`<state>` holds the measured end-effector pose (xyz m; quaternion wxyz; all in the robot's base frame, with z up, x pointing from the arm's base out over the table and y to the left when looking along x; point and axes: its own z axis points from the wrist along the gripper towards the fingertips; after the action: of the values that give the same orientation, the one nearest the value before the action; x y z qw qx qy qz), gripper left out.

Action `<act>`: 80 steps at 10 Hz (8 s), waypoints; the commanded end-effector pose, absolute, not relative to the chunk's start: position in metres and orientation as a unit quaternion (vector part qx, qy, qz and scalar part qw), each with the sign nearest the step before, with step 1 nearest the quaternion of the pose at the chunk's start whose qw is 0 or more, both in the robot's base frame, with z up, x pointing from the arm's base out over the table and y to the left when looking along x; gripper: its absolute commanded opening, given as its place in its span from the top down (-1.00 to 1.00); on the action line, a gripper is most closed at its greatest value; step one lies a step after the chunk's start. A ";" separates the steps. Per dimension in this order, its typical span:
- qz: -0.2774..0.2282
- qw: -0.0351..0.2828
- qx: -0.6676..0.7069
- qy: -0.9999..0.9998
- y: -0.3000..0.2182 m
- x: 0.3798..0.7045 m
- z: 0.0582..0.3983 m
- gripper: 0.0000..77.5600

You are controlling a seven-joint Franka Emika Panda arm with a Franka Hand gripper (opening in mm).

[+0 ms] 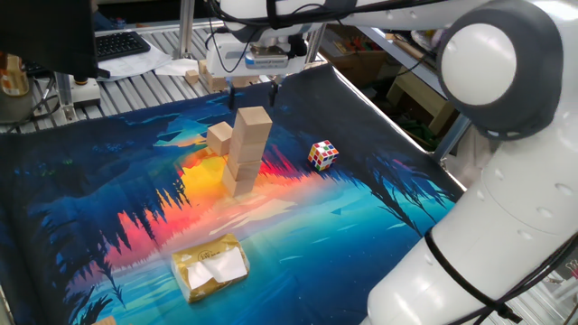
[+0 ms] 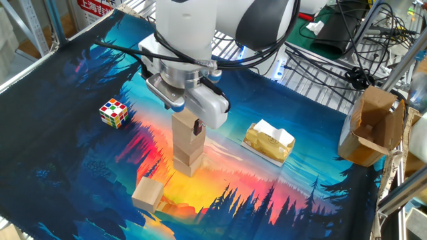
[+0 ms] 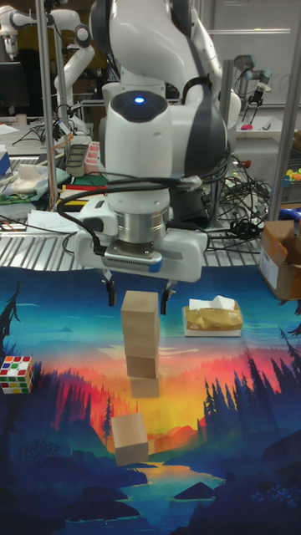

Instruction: Stack the blocks in a vertical line of five

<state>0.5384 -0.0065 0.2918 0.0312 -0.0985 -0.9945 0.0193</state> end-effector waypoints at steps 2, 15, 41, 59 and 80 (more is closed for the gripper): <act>0.020 0.029 -0.100 -0.994 0.000 0.577 0.293 -1.00; 0.020 0.030 -0.091 -0.995 0.011 0.614 0.272 -1.00; -0.011 0.030 -0.090 -0.995 0.000 0.645 0.238 -1.00; 0.008 0.022 -0.024 -0.999 -0.018 0.655 0.185 -1.00; 0.015 0.000 0.023 -1.000 -0.023 0.656 0.120 -1.00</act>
<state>0.6543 -0.0223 0.1197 0.0021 0.0204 -0.9997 0.0145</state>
